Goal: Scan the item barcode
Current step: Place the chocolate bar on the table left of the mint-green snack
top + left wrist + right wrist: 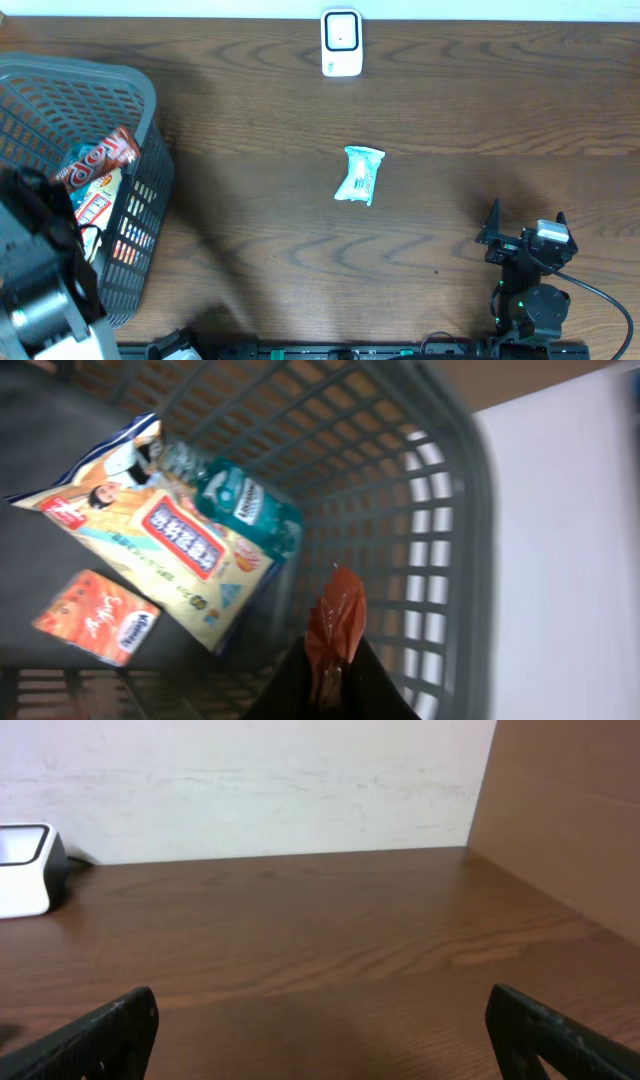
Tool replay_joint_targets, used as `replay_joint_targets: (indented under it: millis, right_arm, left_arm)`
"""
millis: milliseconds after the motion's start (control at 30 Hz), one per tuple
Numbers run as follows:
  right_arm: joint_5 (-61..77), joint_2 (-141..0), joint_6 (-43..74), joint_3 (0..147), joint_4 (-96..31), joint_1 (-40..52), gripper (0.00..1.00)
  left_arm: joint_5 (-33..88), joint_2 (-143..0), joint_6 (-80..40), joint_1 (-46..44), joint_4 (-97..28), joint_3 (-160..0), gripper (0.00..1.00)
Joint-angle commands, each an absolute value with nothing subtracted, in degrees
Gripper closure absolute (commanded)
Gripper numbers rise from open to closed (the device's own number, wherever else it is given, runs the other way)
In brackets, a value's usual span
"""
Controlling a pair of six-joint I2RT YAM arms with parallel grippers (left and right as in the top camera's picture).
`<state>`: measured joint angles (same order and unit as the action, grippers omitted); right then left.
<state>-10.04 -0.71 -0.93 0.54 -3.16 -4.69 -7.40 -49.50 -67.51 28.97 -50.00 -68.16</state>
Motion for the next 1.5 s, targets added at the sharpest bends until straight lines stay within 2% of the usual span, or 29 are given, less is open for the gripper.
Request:
replay_joint_targets:
  millis: [0, 167, 400, 633, 667, 833, 1167, 1467]
  right_arm:
    - [-9.96, -0.45, -1.83, 0.32, -3.2, -4.84, 0.01]
    - [-9.96, -0.45, -1.83, 0.32, -3.2, -4.84, 0.01]
    - [-9.96, -0.45, -1.83, 0.32, -3.2, -4.84, 0.01]
    - [-9.96, -0.45, -1.8, 0.32, -3.2, -4.84, 0.01]
    - [-9.96, -0.45, -1.8, 0.32, -3.2, -4.84, 0.01]
    - [-9.96, -0.45, -1.83, 0.32, -3.2, -4.84, 0.01]
    - [-9.96, -0.45, -1.83, 0.32, -3.2, -4.84, 0.01]
    - [-9.96, -0.45, -1.8, 0.32, -3.2, -4.84, 0.01]
  left_arm:
    - [-2.87, -46.46, -67.96, 27.64, -49.78, -68.86, 0.93]
    - [6.92, -45.93, -67.51, 22.39, -49.52, -68.86, 0.93]
    - [6.76, -52.1, -67.53, 8.1, -48.27, -68.69, 0.93]
    - [5.06, -66.02, -67.55, -6.5, -40.16, -68.69, 0.93]
    - [4.08, -70.76, -67.53, -10.46, -36.84, -68.69, 0.93]
    - [2.87, -83.85, -67.53, -18.83, -26.3, -68.69, 0.93]
    - [-0.69, -106.24, -67.99, -26.48, -15.29, -68.69, 0.93]
    - [-0.64, -112.31, -71.66, -27.57, -14.04, -68.69, 0.93]
